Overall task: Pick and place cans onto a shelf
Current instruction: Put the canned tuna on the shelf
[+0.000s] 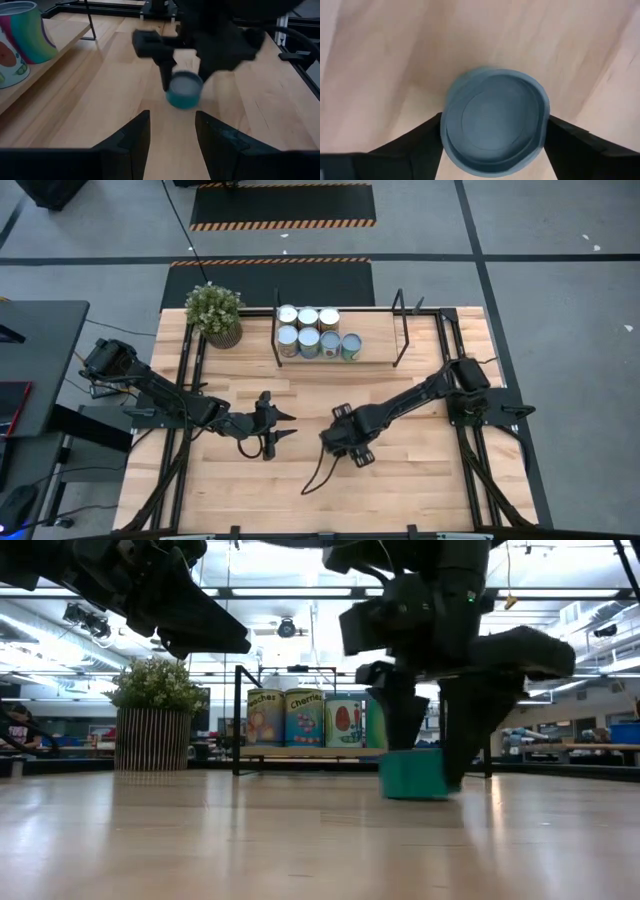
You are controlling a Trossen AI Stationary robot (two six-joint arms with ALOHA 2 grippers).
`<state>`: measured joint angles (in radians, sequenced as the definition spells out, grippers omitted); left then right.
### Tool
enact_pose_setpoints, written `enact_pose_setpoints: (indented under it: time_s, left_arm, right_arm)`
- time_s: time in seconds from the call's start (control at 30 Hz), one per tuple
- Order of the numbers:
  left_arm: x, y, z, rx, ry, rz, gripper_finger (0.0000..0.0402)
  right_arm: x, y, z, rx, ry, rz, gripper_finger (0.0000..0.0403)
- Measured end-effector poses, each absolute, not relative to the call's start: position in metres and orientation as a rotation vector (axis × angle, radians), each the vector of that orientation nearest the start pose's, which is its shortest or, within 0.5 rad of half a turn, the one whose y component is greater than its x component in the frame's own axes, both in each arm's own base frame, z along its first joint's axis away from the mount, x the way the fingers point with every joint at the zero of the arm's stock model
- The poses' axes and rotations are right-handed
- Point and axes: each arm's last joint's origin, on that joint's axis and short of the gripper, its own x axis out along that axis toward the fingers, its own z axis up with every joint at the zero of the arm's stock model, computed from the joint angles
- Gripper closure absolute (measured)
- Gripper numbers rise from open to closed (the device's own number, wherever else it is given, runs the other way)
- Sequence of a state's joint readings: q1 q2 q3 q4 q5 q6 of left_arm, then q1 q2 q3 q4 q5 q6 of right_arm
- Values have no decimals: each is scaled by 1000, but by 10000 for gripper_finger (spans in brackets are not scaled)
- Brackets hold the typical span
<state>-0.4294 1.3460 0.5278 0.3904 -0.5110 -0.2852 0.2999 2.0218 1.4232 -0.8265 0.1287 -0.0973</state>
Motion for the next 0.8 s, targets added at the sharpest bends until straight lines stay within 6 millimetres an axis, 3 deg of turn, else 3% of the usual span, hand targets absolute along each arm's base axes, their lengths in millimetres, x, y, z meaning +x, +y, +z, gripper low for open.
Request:
enact_pose_setpoints:
  time_s: [0.2,0.4,0.53,0.8]
  left_arm:
    - [240,-94,184,-88,366,133,239]
    - [240,-94,184,-88,366,133,239]
    - [240,-94,185,-86,363,132,239]
    - [240,-94,185,-90,361,133,239]
  right_arm:
    - [357,74,195,-346,1405,85,98]
    - [325,28,225,-331,1370,-93,98]
    - [308,-5,232,-283,1378,-200,98]
    - [296,-66,230,-208,1468,-362,98]
